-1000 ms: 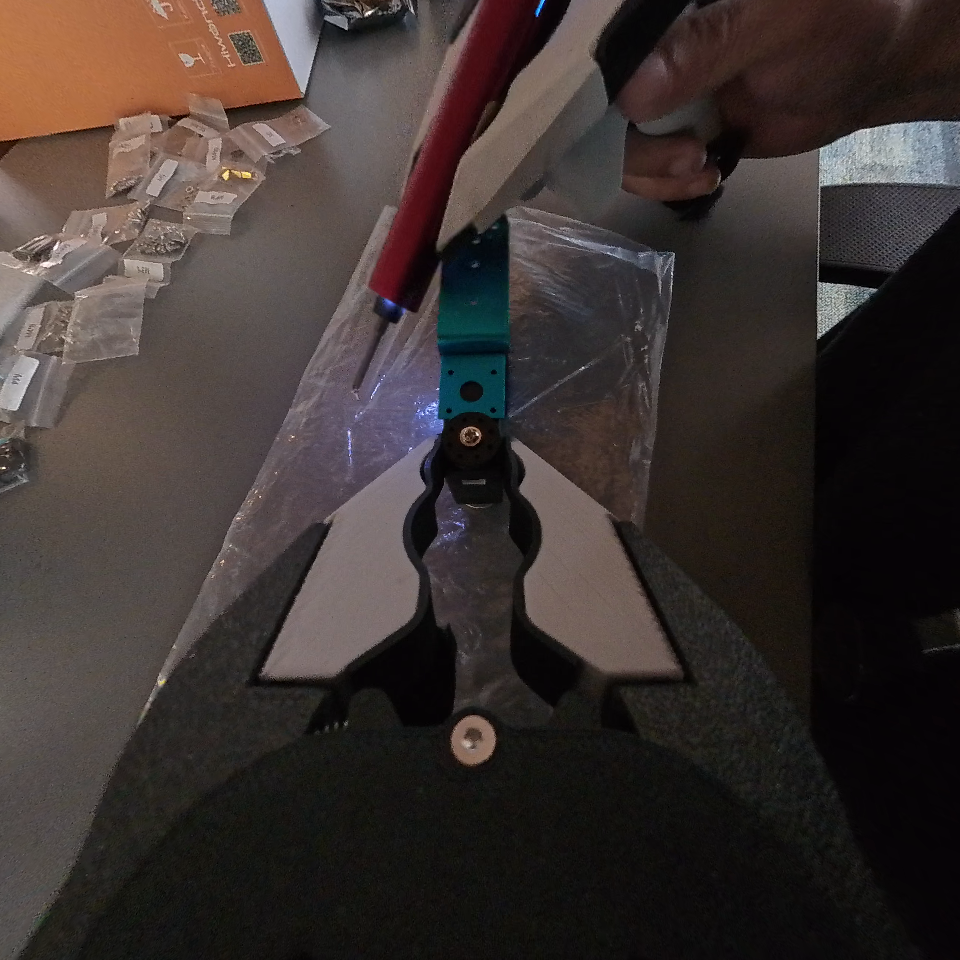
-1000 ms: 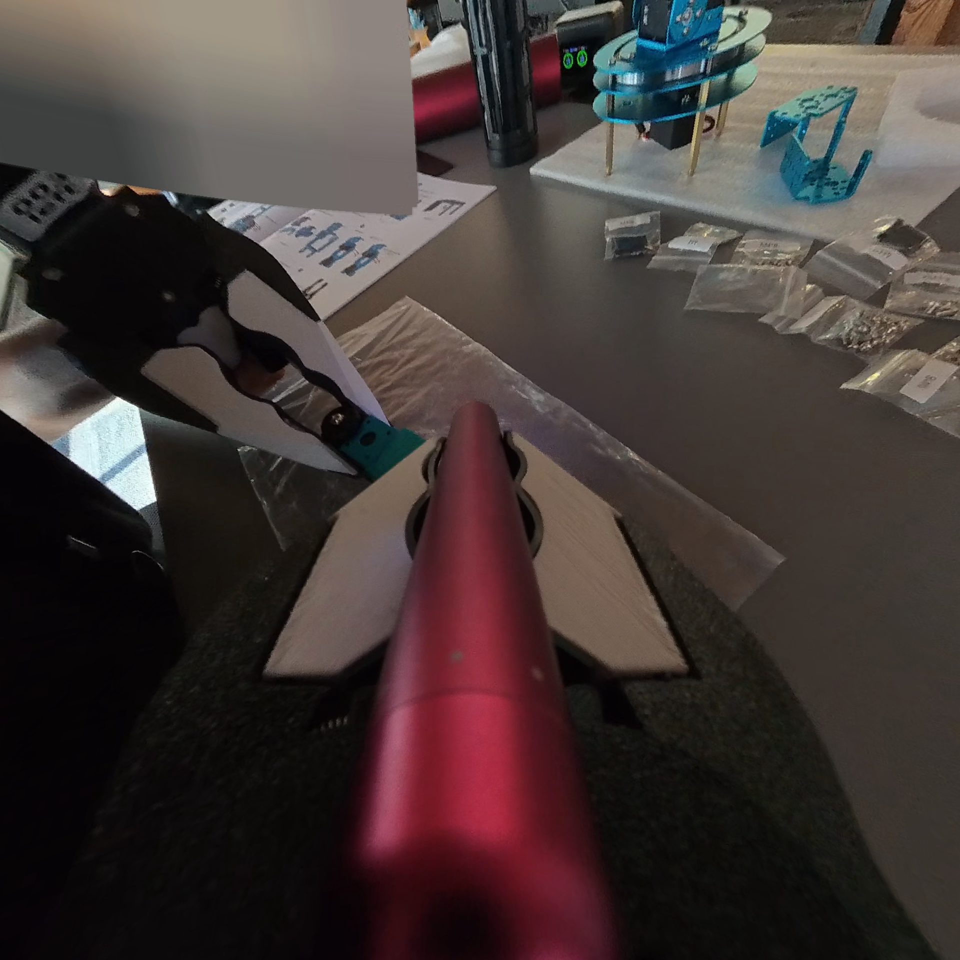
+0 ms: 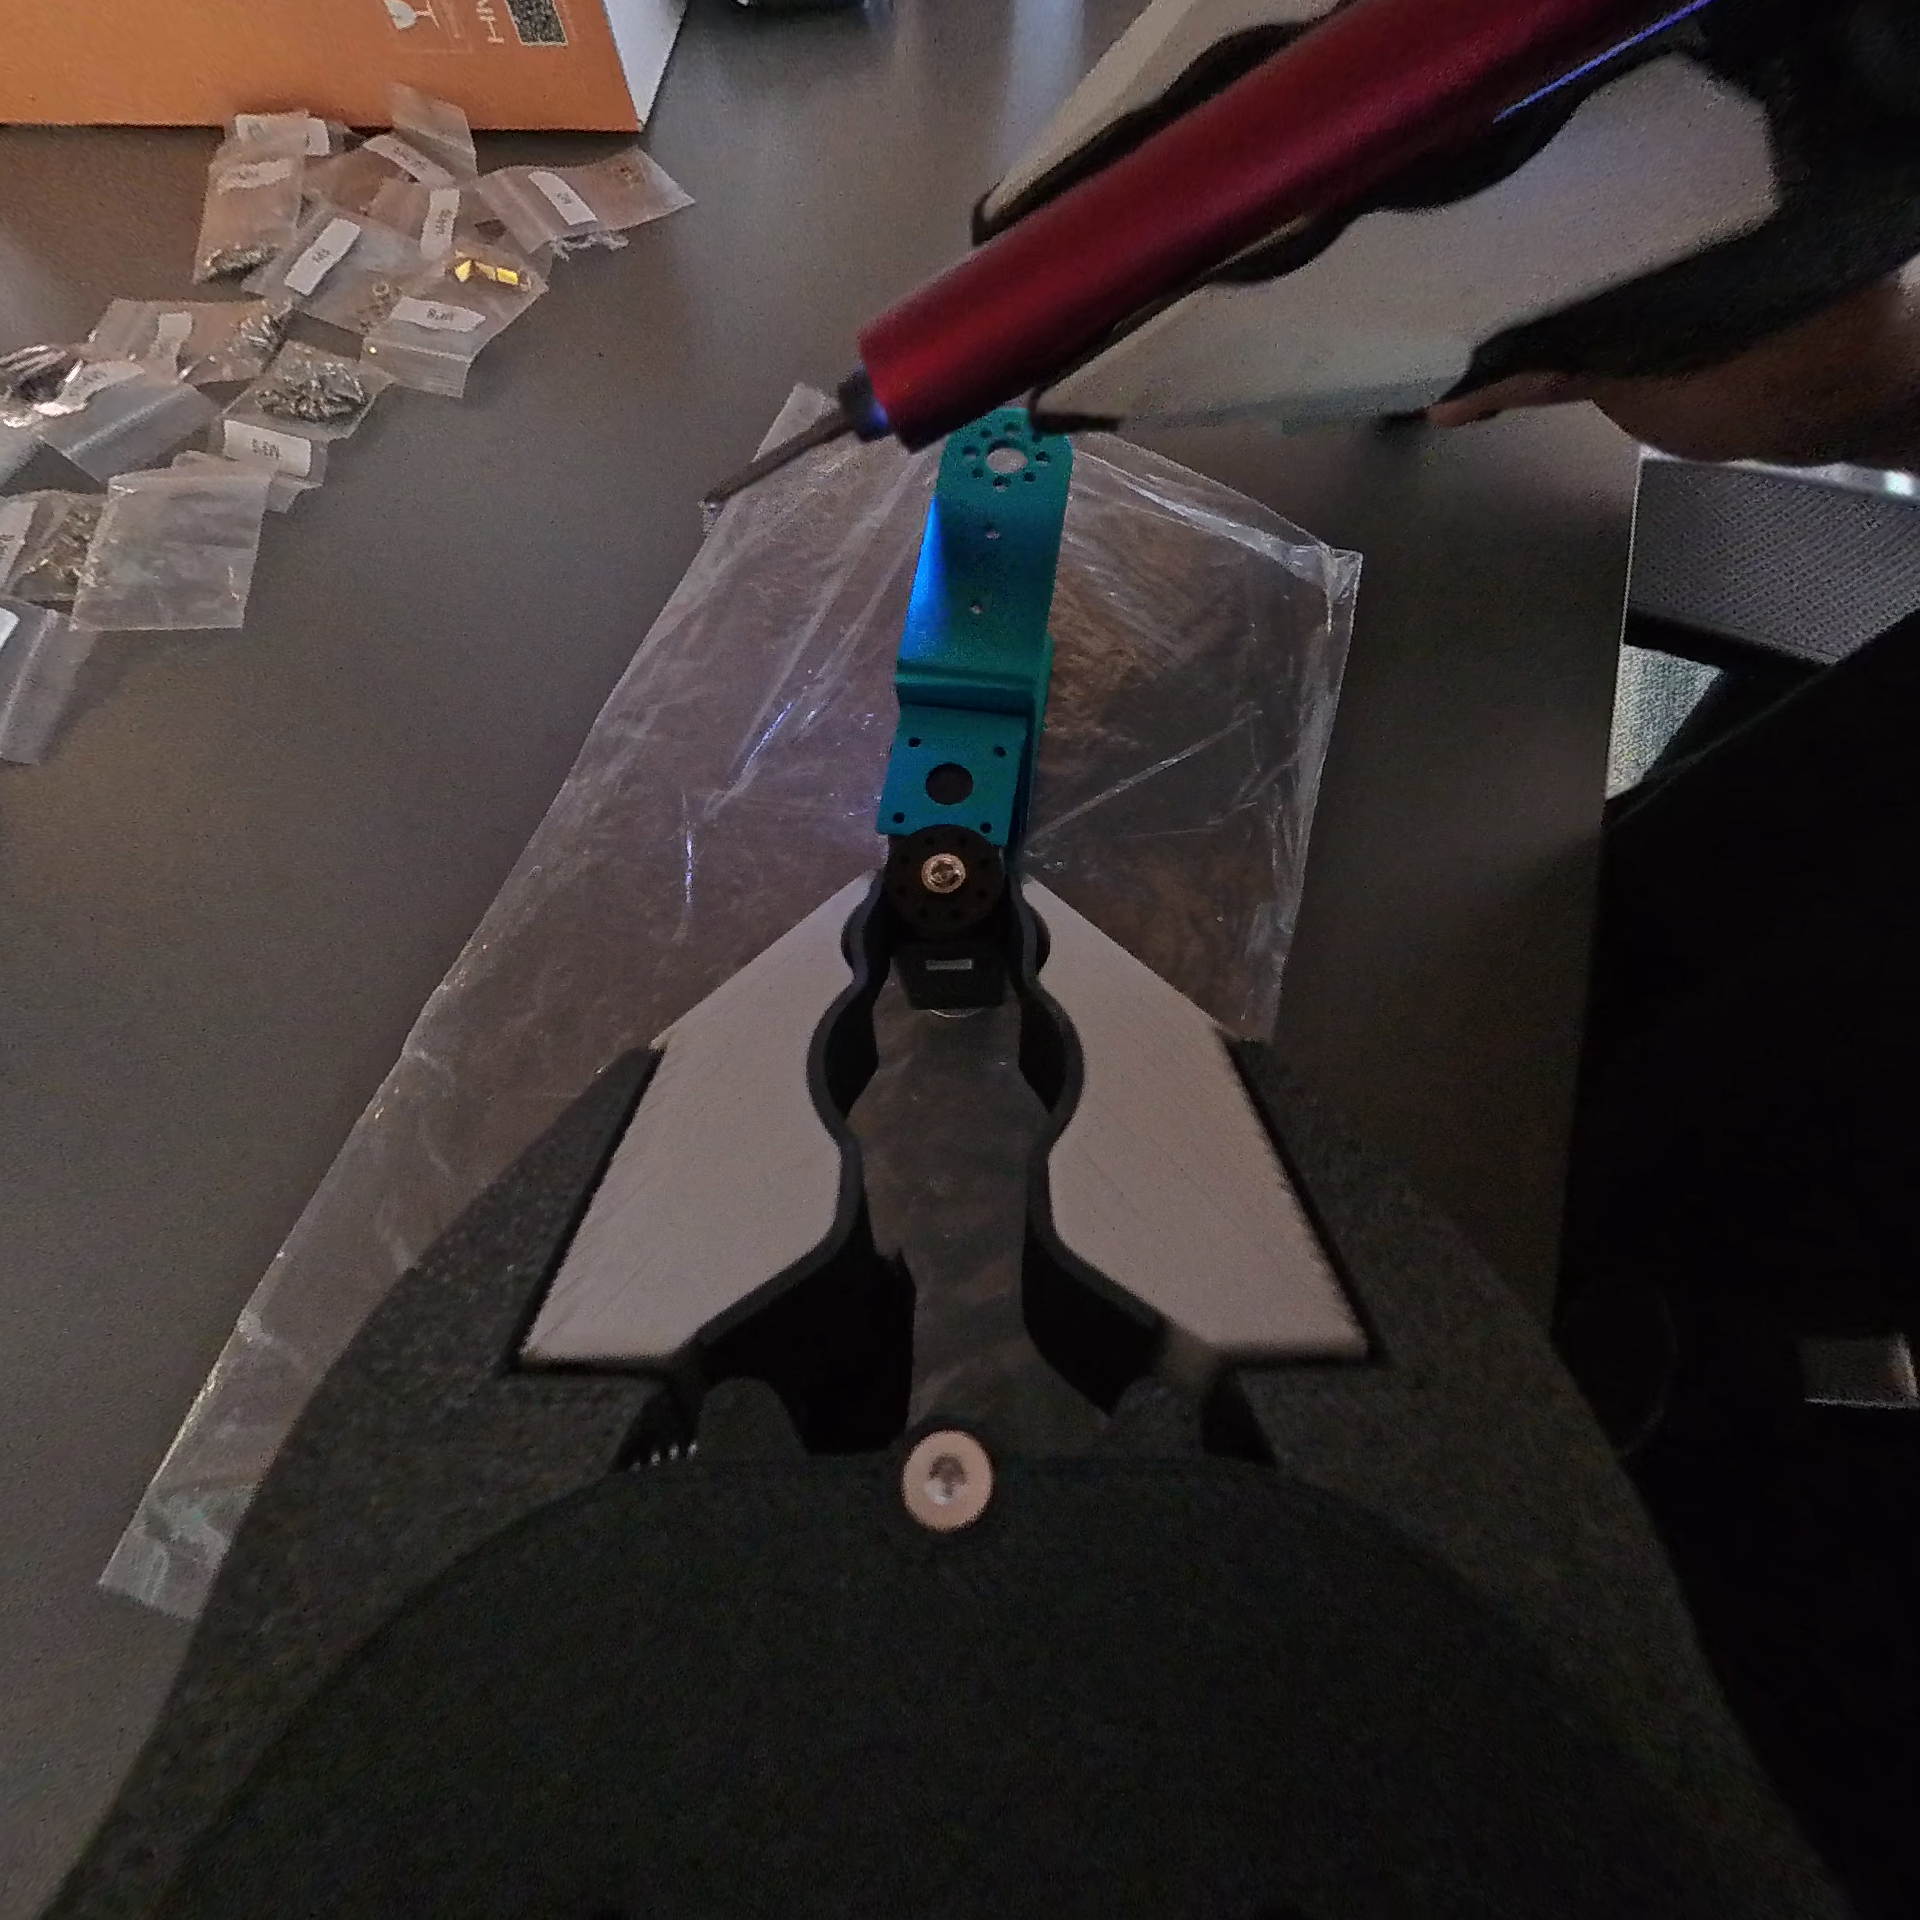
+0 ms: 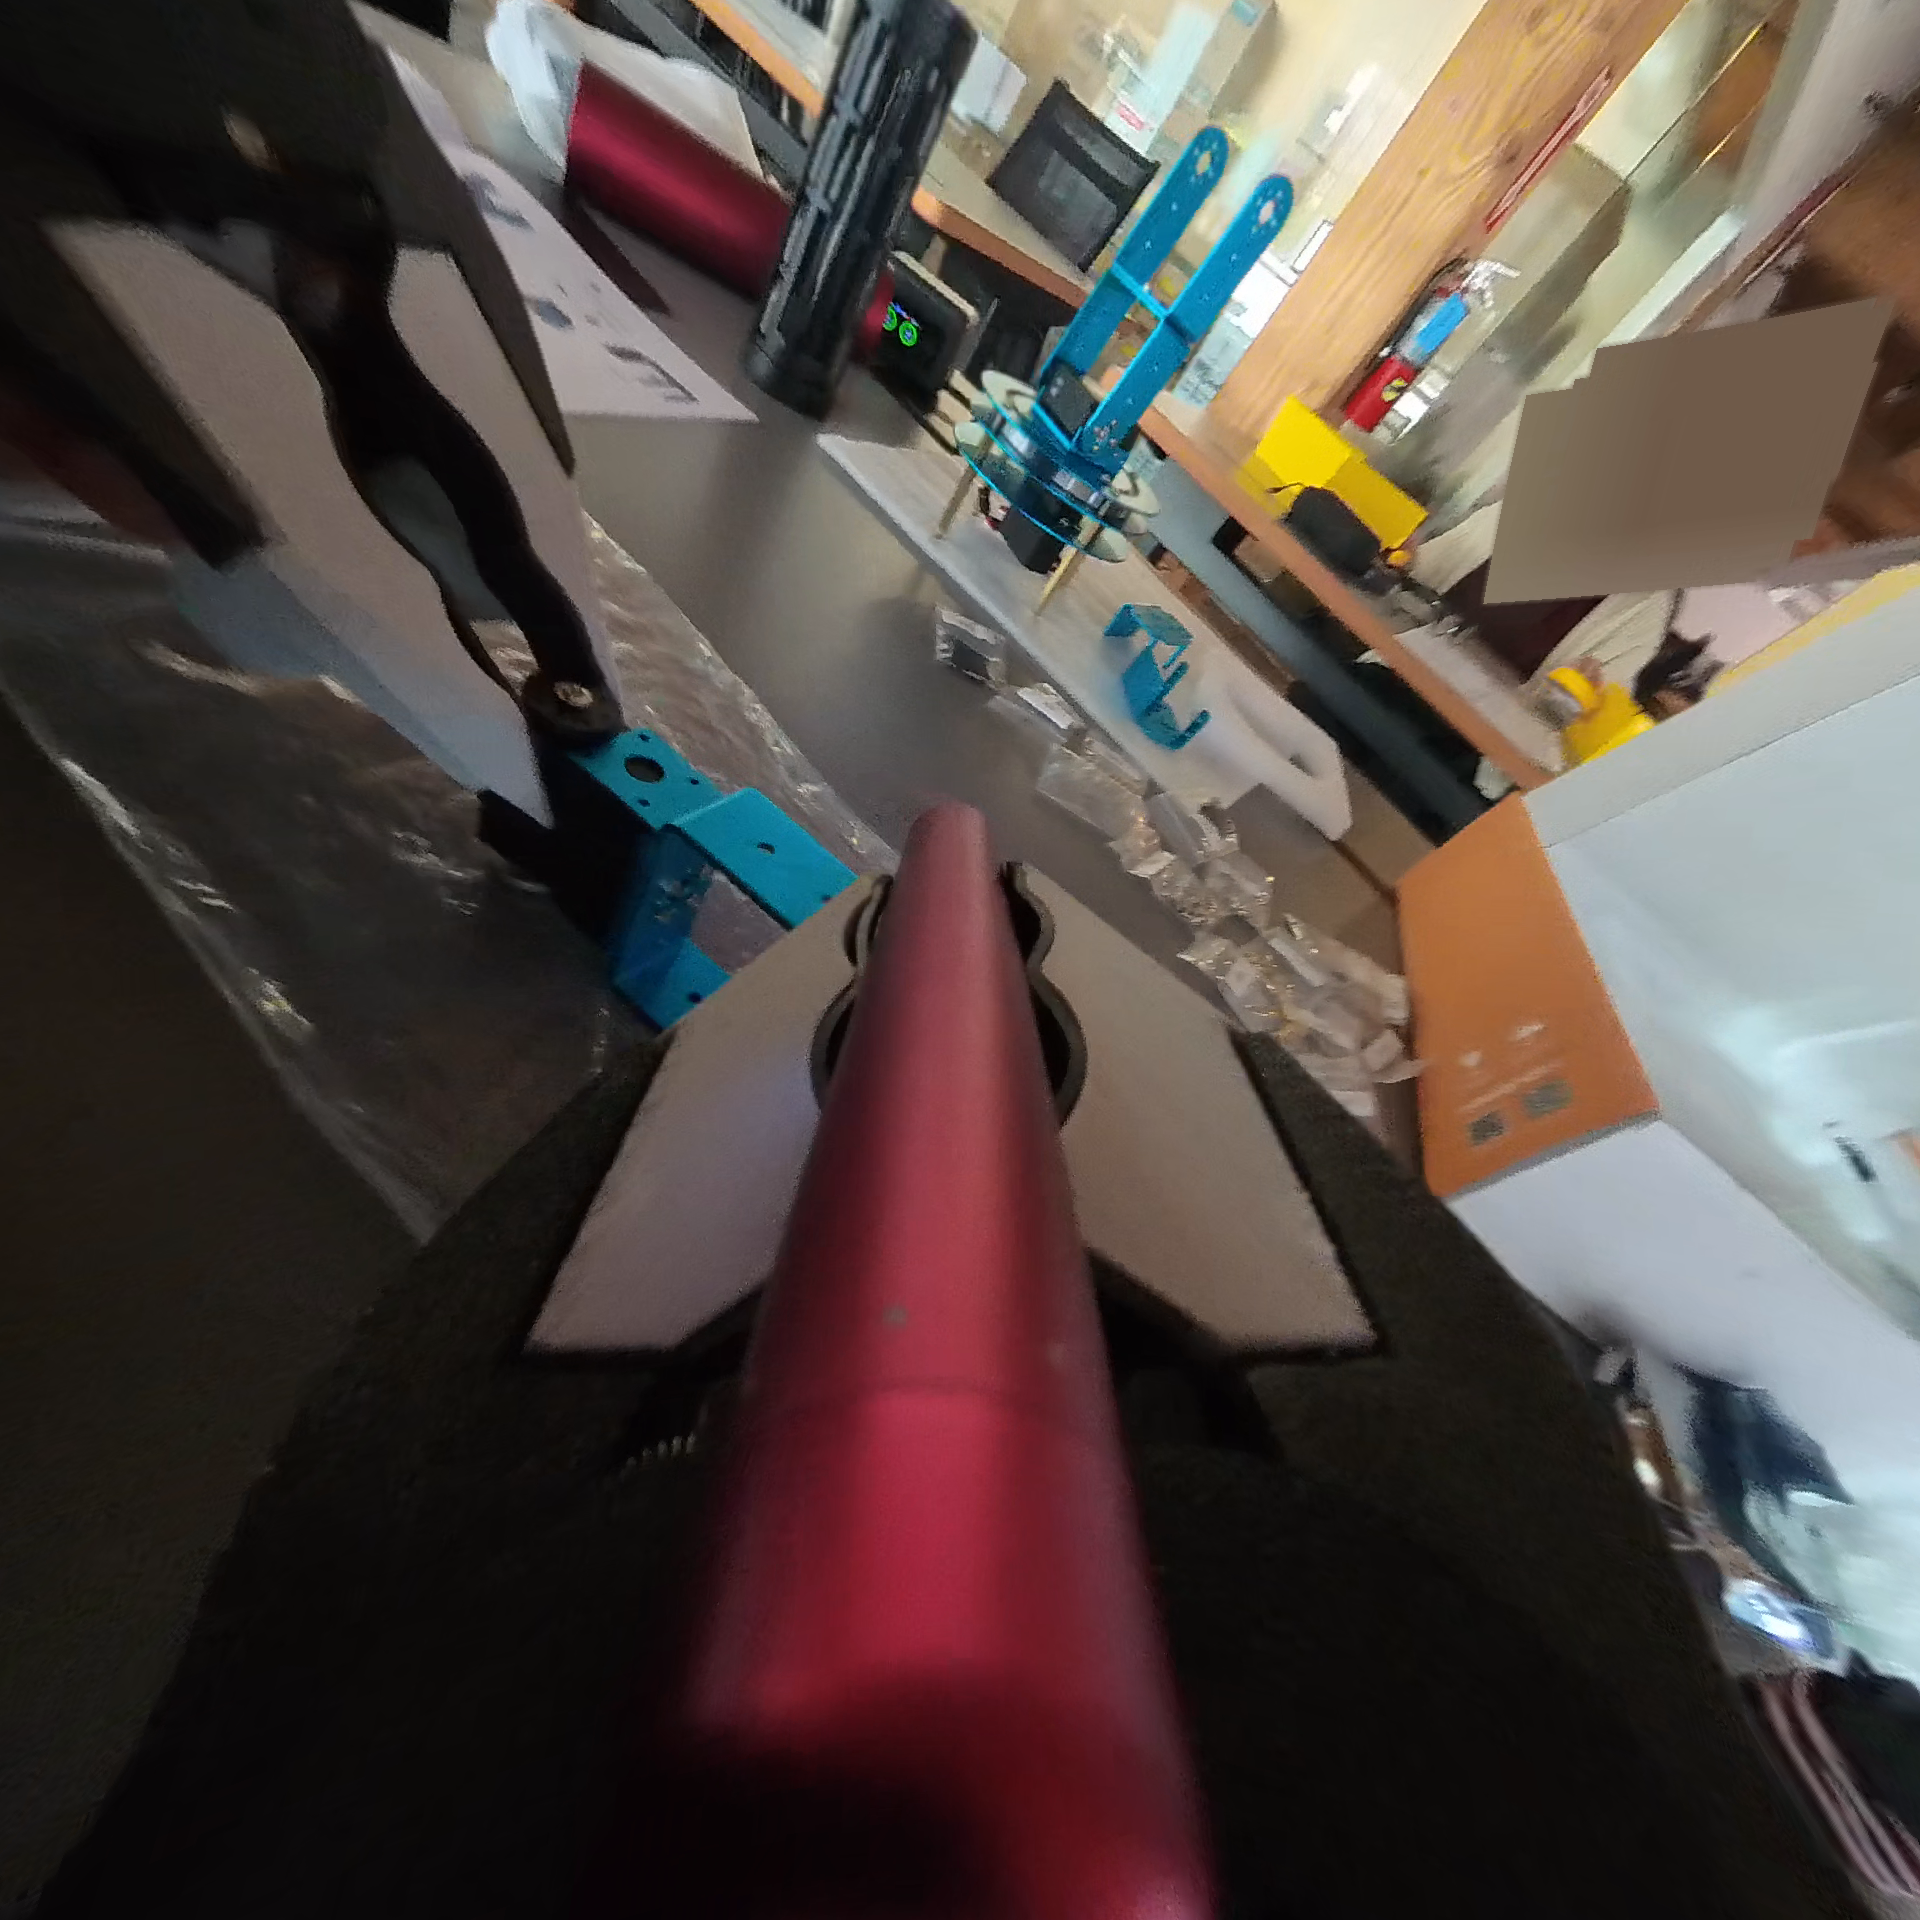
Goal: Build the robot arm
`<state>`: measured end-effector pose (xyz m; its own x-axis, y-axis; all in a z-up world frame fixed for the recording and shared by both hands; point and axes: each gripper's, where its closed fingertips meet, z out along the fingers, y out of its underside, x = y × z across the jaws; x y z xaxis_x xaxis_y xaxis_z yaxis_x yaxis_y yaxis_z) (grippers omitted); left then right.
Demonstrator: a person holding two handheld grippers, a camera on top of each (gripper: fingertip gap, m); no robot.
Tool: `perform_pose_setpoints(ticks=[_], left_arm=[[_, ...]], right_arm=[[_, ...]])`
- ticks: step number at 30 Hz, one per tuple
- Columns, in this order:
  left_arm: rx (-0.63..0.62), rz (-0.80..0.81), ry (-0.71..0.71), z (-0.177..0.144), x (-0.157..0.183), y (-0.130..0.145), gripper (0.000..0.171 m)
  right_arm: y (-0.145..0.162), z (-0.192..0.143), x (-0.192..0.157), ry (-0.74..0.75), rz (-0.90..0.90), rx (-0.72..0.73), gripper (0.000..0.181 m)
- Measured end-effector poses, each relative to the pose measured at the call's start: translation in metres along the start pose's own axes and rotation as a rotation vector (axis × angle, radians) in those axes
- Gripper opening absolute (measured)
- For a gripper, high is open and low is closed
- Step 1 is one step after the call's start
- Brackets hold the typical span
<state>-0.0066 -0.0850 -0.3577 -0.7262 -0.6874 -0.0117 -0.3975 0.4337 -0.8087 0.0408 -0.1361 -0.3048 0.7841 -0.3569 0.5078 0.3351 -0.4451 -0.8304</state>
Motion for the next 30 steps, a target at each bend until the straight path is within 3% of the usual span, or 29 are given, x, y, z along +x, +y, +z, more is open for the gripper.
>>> perform_pose_setpoints(ticks=[17, 30], left_arm=[[-0.002, -0.039, 0.015, 0.002, 0.007, -0.002, 0.02], [0.008, 0.017, 0.029, 0.001, 0.012, -0.003, 0.02]], right_arm=[[0.009, -0.005, -0.003, 0.102, -0.194, -0.012, 0.021], [0.012, -0.004, -0.003, 0.092, -0.184, 0.003, 0.021]])
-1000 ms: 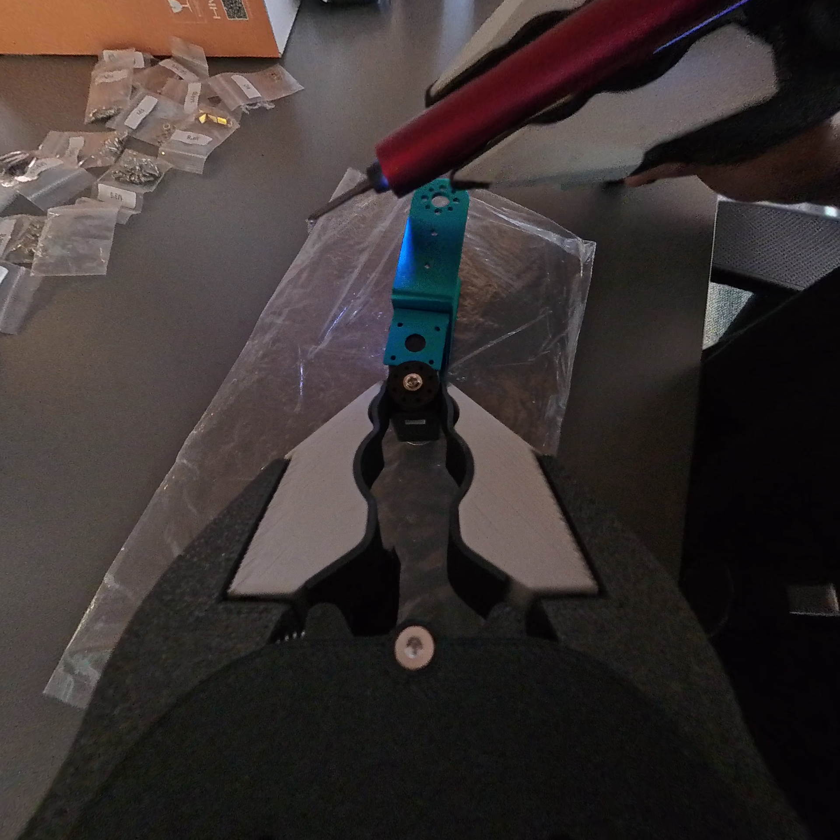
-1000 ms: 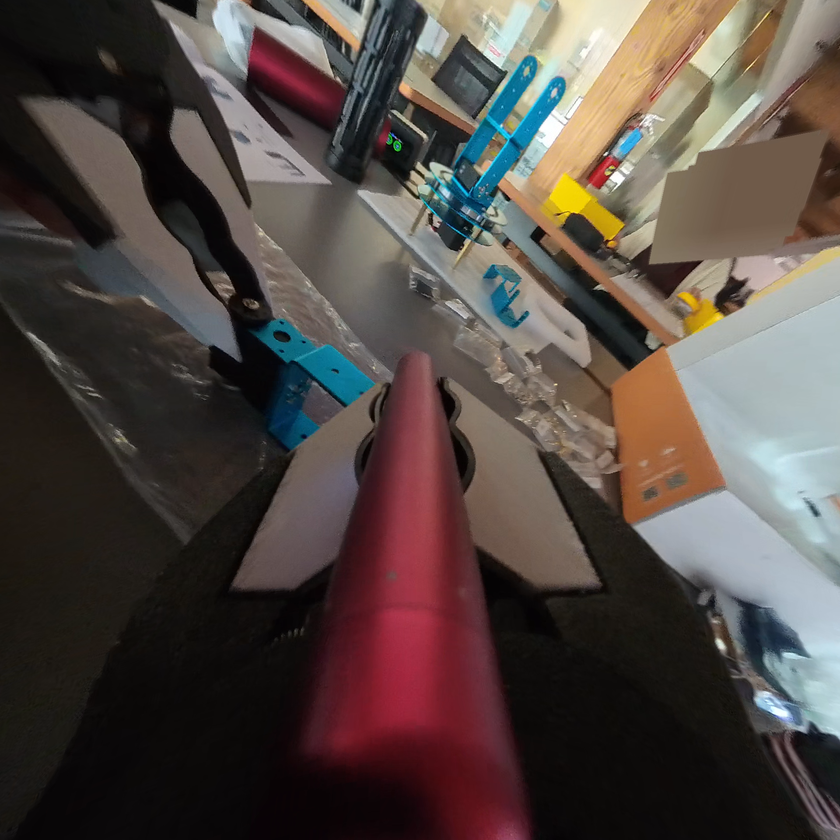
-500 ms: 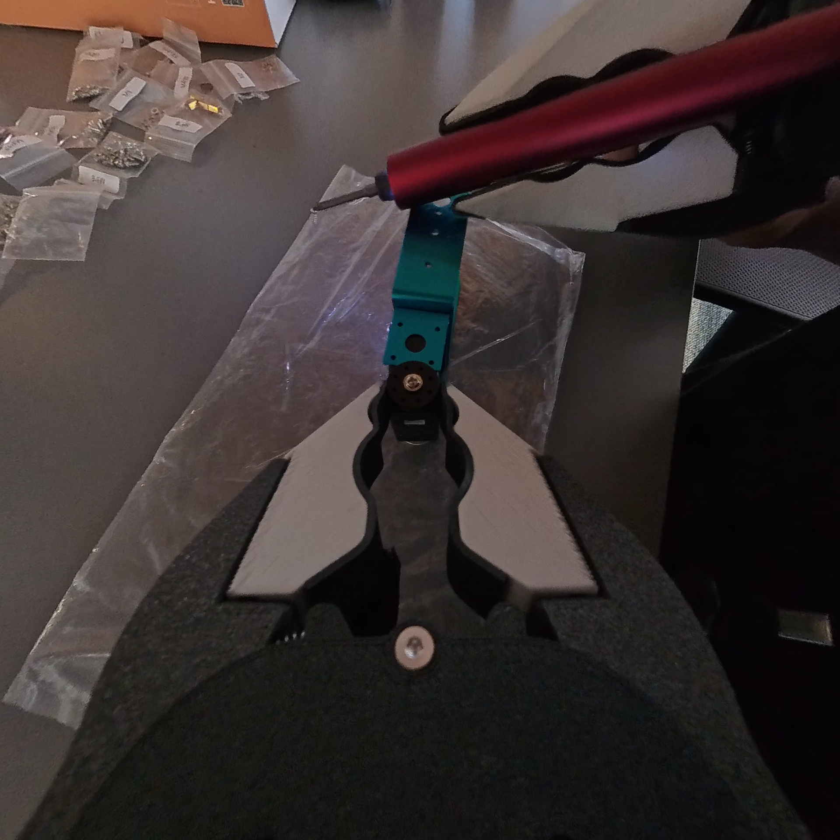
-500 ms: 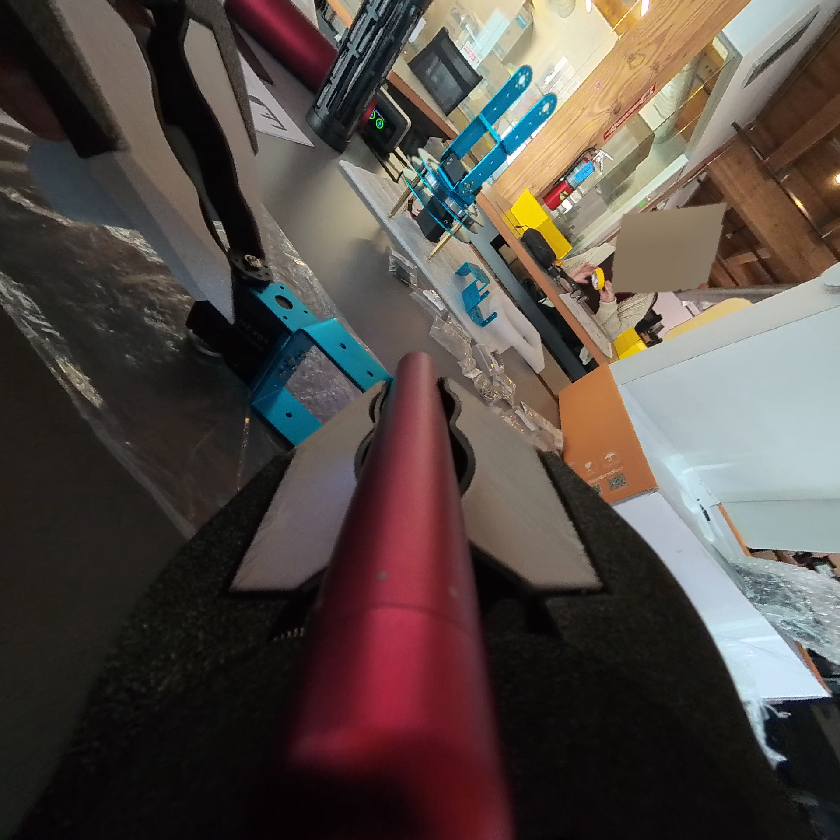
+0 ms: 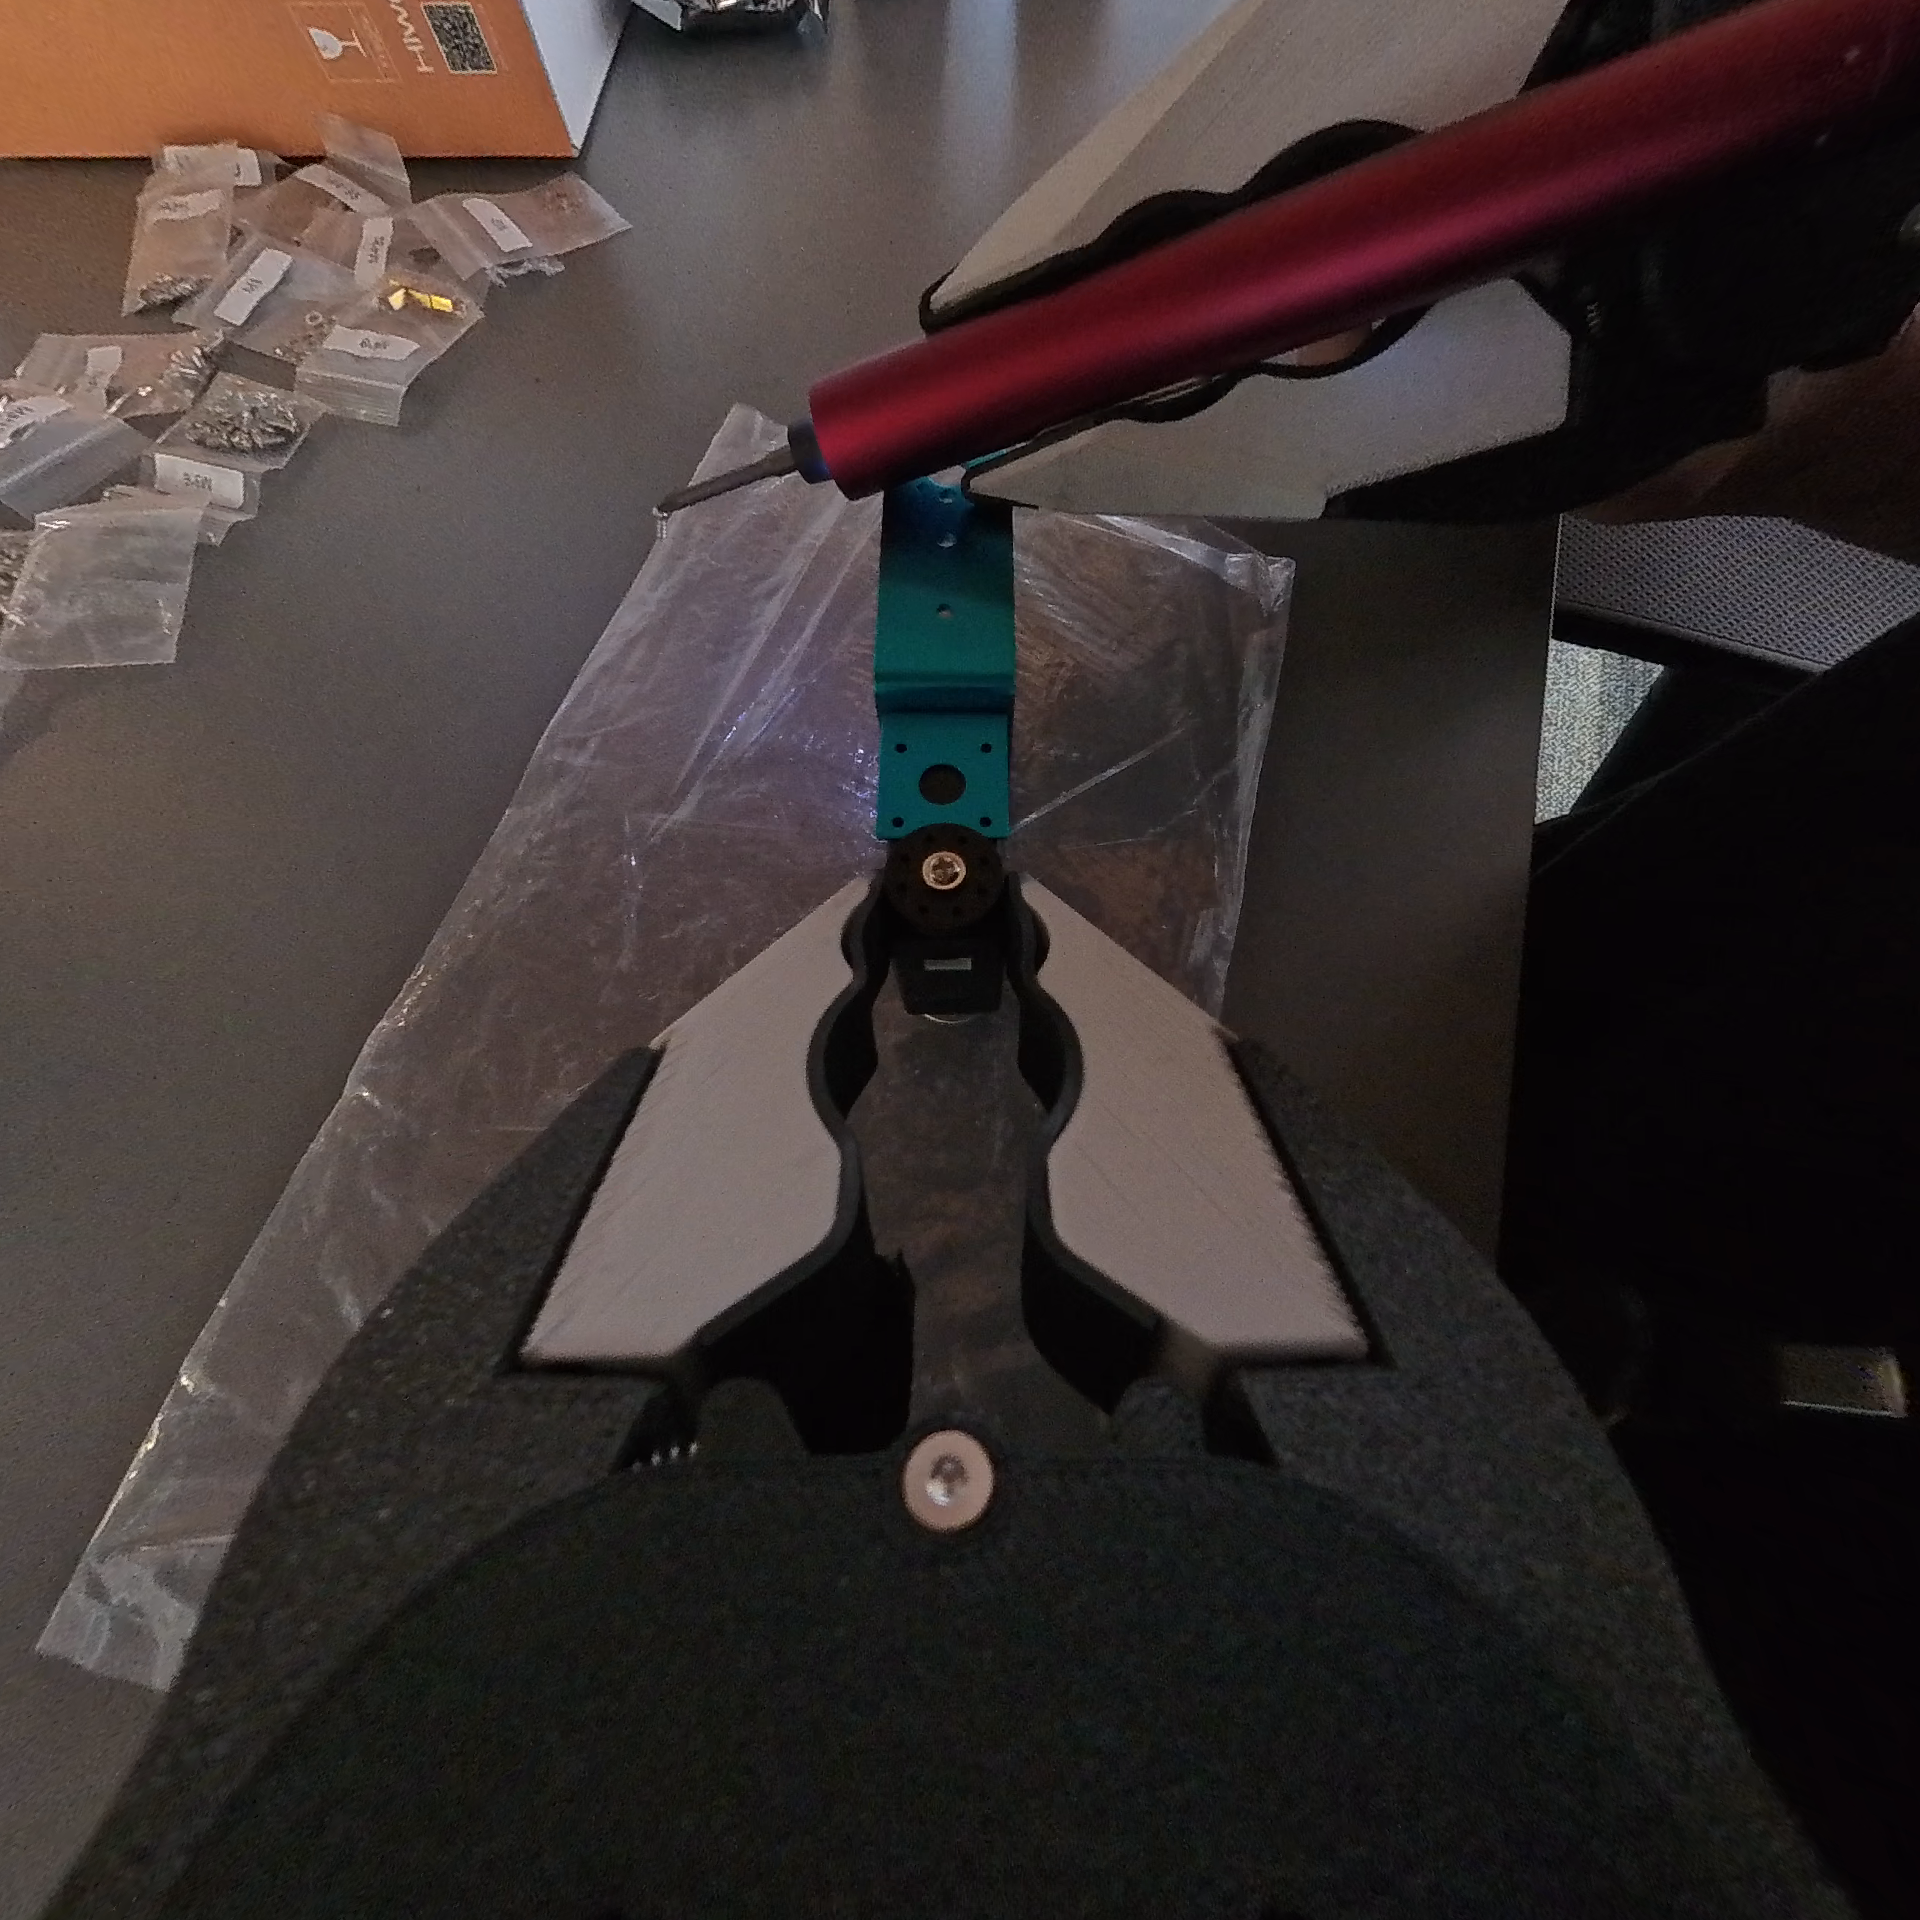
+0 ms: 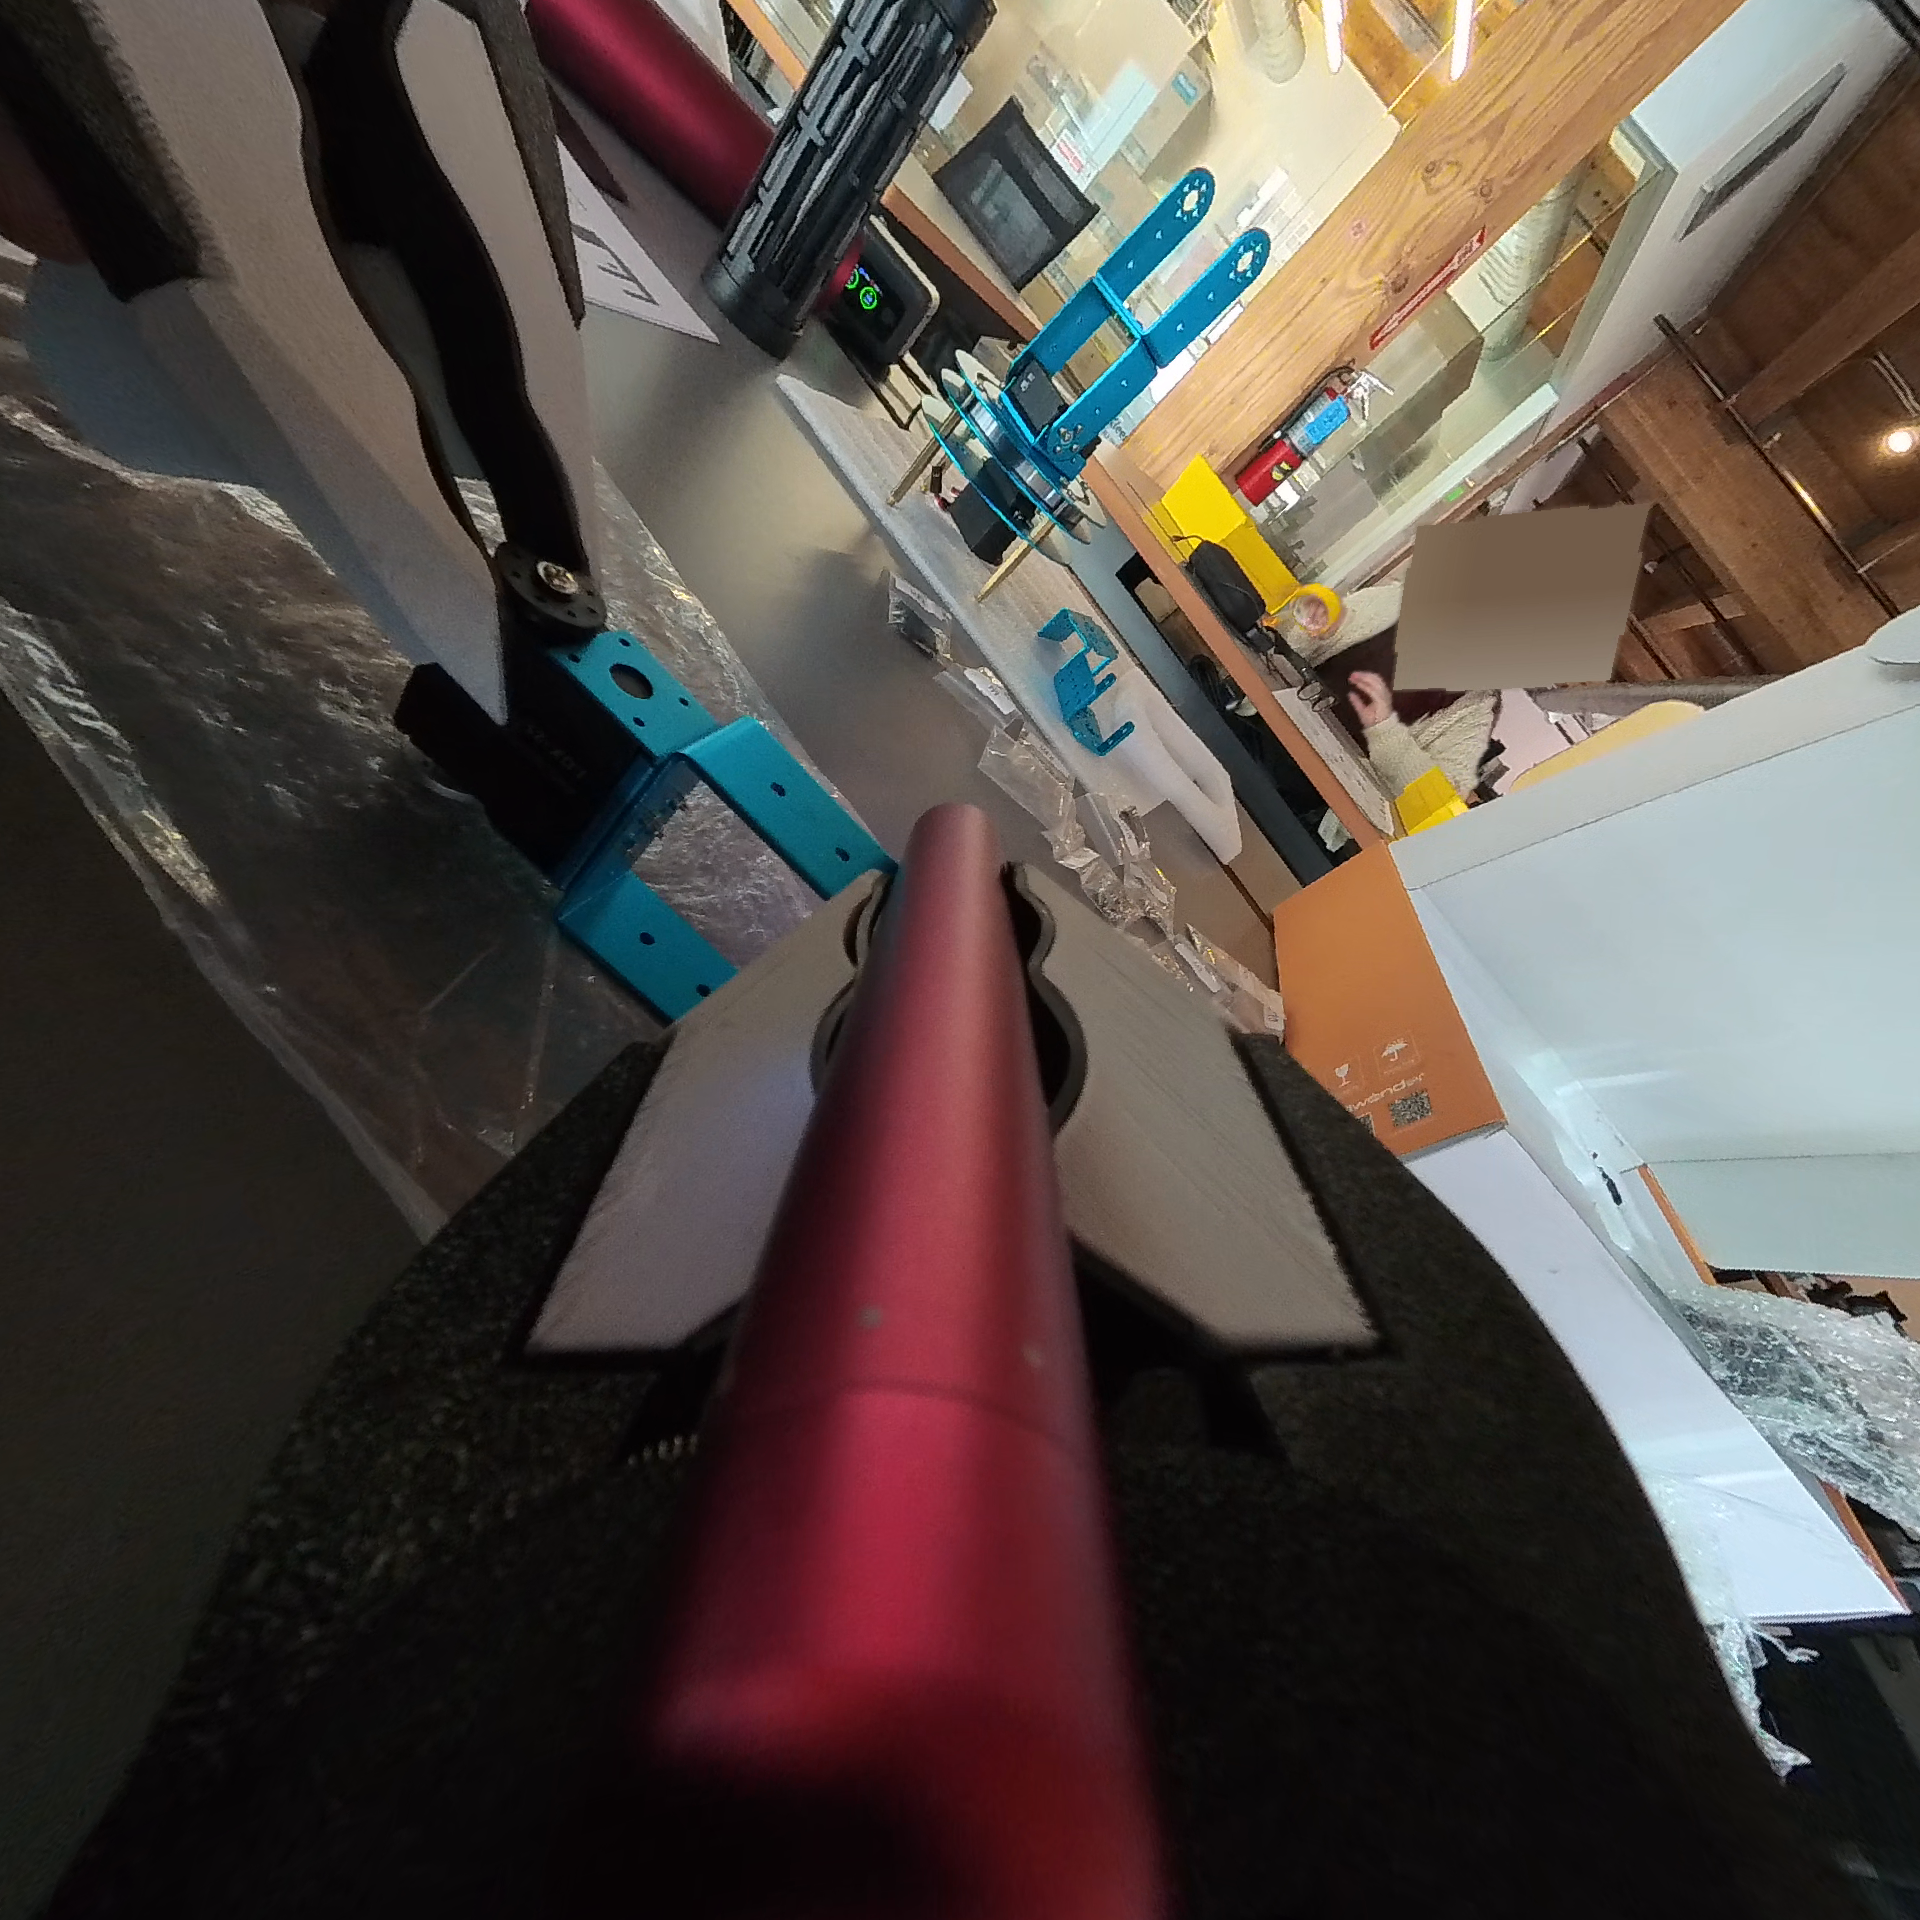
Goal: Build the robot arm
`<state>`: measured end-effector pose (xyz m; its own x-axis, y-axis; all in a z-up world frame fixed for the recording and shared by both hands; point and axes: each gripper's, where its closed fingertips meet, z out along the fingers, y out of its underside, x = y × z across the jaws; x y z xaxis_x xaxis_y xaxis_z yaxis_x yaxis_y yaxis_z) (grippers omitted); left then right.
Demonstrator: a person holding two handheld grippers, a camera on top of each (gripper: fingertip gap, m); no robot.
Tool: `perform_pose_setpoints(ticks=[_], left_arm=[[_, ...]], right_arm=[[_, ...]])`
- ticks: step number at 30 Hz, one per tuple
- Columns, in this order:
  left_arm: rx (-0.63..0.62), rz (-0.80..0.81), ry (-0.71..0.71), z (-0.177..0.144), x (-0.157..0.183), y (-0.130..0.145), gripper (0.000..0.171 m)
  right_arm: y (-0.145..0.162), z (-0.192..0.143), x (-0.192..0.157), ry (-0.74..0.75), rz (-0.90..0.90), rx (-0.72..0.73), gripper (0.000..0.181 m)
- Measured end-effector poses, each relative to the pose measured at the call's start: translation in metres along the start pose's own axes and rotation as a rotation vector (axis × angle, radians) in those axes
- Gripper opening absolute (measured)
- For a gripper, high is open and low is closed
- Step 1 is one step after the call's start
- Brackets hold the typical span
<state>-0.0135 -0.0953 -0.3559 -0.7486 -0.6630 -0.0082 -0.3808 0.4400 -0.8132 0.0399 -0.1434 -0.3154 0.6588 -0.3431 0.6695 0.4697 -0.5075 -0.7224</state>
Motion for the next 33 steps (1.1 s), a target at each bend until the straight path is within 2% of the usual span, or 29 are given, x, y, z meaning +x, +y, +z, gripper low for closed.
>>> perform_pose_setpoints(ticks=[24, 29, 33], left_arm=[[-0.002, 0.025, 0.018, -0.001, 0.001, 0.002, 0.02], [0.007, 0.023, 0.014, -0.002, 0.001, 0.003, 0.02], [0.014, 0.033, 0.012, -0.001, 0.001, 0.003, 0.021]], right_arm=[[-0.001, 0.002, -0.001, -0.024, 0.03, -0.002, 0.021], [-0.028, -0.005, 0.005, -0.13, 0.118, 0.032, 0.021], [-0.058, -0.02, 0.004, -0.358, 0.188, 0.04, 0.021]])
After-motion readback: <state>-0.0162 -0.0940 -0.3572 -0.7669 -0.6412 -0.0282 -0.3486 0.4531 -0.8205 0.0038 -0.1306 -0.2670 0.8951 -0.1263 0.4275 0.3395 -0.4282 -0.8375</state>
